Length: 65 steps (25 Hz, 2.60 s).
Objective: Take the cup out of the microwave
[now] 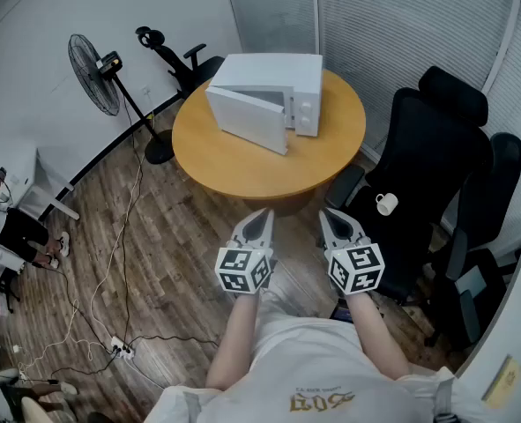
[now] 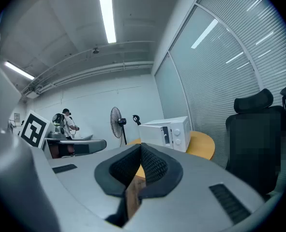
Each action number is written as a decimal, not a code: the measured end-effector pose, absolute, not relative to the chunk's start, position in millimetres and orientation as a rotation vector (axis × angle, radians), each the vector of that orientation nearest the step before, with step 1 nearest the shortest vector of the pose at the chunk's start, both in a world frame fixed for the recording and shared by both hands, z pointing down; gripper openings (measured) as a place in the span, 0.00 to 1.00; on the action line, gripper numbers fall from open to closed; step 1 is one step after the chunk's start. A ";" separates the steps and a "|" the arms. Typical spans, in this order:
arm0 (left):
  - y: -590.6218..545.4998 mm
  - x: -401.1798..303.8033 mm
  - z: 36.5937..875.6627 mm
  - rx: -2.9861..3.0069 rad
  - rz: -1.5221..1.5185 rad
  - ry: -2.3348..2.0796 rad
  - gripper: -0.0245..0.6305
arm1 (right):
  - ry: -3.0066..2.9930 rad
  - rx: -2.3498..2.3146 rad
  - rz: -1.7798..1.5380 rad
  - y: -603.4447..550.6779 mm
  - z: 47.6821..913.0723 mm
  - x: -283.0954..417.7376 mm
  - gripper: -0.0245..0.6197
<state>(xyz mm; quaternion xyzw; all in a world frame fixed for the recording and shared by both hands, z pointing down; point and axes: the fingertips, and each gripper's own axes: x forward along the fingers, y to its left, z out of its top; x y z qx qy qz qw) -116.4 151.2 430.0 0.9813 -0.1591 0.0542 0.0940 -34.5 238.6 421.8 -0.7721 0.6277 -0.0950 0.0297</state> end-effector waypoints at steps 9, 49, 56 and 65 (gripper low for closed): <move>154.8 -107.8 428.0 2.921 0.171 -0.473 0.06 | 1.919 -2.374 -0.287 243.6 422.0 -26.4 0.05; -59.0 97.3 490.0 2.753 0.248 -0.791 0.65 | 1.723 -2.490 -0.554 129.1 482.6 204.5 0.56; -98.9 130.6 494.6 2.755 0.225 -0.848 0.64 | 1.721 -2.524 -0.574 108.3 487.1 228.3 0.56; -134.4 153.0 493.5 2.784 0.215 -0.959 0.70 | 1.661 -2.568 -0.603 96.0 493.7 250.8 0.55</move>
